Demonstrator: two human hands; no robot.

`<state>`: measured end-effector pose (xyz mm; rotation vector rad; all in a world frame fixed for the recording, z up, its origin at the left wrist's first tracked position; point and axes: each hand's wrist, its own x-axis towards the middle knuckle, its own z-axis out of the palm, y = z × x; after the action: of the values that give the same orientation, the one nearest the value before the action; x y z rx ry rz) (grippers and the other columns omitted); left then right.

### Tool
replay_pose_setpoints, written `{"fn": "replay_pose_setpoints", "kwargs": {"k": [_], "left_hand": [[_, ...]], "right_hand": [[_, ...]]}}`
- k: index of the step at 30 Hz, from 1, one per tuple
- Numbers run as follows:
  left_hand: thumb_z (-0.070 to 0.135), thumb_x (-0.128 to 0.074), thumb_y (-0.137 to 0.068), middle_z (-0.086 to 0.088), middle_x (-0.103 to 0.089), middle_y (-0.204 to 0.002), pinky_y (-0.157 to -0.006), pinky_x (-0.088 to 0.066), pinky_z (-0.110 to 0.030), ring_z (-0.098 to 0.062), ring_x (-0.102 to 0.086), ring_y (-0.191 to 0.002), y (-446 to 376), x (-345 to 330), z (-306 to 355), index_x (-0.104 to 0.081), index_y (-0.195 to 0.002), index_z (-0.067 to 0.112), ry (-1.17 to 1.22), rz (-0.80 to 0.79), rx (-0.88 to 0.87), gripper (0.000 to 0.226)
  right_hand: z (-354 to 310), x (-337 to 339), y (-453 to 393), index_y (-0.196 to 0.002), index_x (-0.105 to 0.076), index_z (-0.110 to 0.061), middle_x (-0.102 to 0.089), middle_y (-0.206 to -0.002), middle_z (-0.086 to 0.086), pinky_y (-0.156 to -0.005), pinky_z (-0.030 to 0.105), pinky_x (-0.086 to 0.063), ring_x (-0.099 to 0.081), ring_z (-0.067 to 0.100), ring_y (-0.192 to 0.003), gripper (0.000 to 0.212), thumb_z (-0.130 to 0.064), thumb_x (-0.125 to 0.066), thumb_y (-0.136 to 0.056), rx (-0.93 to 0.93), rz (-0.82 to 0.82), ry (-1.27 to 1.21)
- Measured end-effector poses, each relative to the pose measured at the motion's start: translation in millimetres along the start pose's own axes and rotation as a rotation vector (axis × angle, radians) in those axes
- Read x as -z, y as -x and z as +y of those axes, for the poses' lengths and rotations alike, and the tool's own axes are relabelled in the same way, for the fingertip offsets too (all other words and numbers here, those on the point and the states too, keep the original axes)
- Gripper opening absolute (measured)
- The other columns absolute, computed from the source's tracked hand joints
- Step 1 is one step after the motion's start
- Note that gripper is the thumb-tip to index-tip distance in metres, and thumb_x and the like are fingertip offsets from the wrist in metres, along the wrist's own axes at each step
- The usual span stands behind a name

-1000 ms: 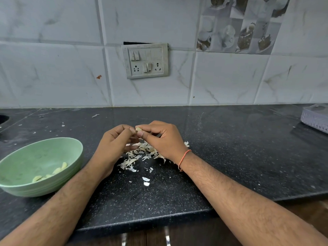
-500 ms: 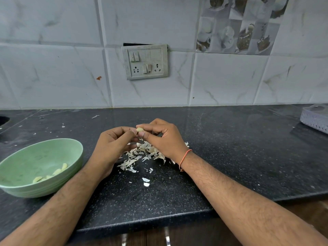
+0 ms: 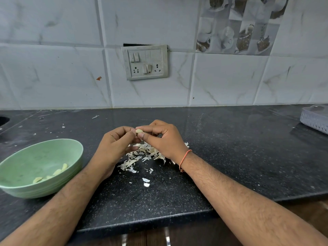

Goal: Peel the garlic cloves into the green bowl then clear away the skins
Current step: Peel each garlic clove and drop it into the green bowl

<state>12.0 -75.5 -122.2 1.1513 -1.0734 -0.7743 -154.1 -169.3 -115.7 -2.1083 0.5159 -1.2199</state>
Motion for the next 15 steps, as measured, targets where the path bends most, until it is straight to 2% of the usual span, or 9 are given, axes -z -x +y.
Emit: {"fn": "replay_pose_setpoints", "kwargs": {"k": [5, 11, 15], "left_hand": [[0.006, -0.063, -0.103, -0.011, -0.077, -0.095, -0.077, -0.061, -0.027, -0.015, -0.072, -0.093, 0.2, -1.4, 1.2, -0.077, -0.104, 0.002, -0.006, 0.034, 0.013, 0.015], [0.008, -0.066, -0.102, -0.013, -0.078, -0.093, -0.077, -0.062, -0.026, -0.013, -0.073, -0.090, 1.4, -3.0, 4.3, -0.078, -0.103, 0.000, 0.011, 0.044, 0.001, 0.014], [0.010, -0.068, -0.101, -0.012, -0.078, -0.092, -0.084, -0.062, -0.032, -0.014, -0.073, -0.090, 2.3, -1.9, 3.9, -0.078, -0.102, 0.001, 0.005, 0.045, 0.005, 0.014]], "right_hand": [[1.6, 0.6, -0.8, -0.115, -0.084, -0.023, -0.061, -0.081, -0.025, -0.072, 0.016, -0.046, -0.057, 0.001, -0.075, 0.021, -0.023, -0.082, -0.094, -0.003, 0.014, 0.009], [2.1, 0.8, -1.5, -0.115, -0.084, -0.023, -0.061, -0.082, -0.019, -0.073, 0.017, -0.047, -0.058, 0.001, -0.076, 0.021, -0.022, -0.082, -0.094, -0.001, 0.013, 0.013], [2.4, 2.2, -1.5, -0.114, -0.084, -0.022, -0.062, -0.083, -0.017, -0.074, 0.017, -0.047, -0.058, 0.001, -0.077, 0.020, -0.021, -0.082, -0.094, -0.011, 0.003, 0.004]]}}
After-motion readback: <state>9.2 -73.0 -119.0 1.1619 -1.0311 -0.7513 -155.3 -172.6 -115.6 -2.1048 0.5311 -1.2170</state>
